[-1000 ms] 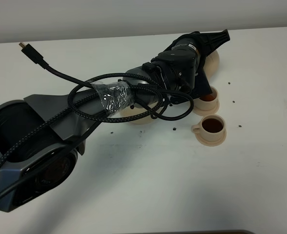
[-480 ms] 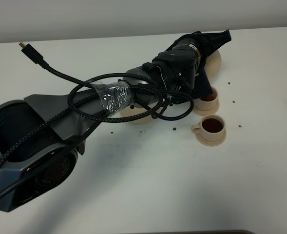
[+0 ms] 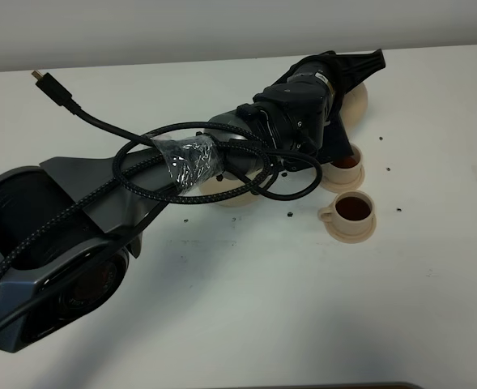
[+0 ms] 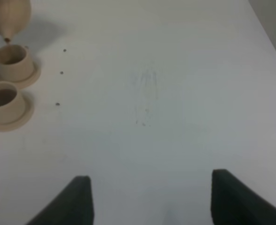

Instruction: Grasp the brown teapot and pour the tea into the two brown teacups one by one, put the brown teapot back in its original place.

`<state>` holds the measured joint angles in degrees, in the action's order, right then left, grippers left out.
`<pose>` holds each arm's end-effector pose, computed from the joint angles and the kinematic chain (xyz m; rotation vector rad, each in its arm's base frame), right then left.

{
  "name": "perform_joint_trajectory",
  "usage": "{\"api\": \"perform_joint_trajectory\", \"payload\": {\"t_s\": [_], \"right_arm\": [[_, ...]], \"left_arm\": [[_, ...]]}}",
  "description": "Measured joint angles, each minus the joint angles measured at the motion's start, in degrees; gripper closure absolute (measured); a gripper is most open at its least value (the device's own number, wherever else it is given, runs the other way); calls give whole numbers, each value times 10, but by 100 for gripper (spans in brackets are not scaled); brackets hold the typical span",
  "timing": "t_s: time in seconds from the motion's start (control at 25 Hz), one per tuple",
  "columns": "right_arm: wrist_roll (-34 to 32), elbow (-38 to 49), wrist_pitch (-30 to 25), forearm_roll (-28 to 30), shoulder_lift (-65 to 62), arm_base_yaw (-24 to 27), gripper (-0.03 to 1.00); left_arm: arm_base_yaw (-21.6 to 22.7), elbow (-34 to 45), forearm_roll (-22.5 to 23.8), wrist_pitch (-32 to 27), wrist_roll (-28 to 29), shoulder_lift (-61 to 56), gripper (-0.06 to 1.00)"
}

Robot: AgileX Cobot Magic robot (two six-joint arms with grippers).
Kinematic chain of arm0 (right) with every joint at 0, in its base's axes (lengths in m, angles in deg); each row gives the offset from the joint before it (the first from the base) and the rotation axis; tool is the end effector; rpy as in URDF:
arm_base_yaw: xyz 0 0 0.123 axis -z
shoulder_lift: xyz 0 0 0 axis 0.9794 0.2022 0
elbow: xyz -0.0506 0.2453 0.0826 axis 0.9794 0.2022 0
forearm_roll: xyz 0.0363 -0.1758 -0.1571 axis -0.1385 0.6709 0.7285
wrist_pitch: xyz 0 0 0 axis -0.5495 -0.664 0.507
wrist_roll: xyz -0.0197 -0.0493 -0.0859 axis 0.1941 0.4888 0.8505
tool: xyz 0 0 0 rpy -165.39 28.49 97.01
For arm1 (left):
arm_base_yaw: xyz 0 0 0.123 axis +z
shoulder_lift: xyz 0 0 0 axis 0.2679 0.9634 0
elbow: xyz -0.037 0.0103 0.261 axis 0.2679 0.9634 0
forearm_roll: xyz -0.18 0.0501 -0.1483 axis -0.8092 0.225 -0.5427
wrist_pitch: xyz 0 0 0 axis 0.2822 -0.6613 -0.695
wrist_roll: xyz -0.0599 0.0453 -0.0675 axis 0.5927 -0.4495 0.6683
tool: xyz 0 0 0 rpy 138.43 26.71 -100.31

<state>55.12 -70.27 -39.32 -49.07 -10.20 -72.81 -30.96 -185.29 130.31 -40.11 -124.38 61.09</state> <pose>0.0123 0.0009 0.2626 -0.0004 2.0706 -0.0900 0.3836 -0.3539 0.1660 2.3337 0.1145 1.2815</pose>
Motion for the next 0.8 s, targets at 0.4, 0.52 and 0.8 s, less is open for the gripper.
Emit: {"api": "perform_joint_trajectory", "payload": {"t_s": [0.4, 0.52, 0.8], "right_arm": [[0, 0, 0, 0, 0, 0, 44], [0, 0, 0, 0, 0, 0, 44], [0, 0, 0, 0, 0, 0, 44]], "left_arm": [[0, 0, 7, 11, 0, 0, 81], [0, 0, 7, 12, 0, 0, 81], [0, 0, 12, 17, -7, 0, 81]]}}
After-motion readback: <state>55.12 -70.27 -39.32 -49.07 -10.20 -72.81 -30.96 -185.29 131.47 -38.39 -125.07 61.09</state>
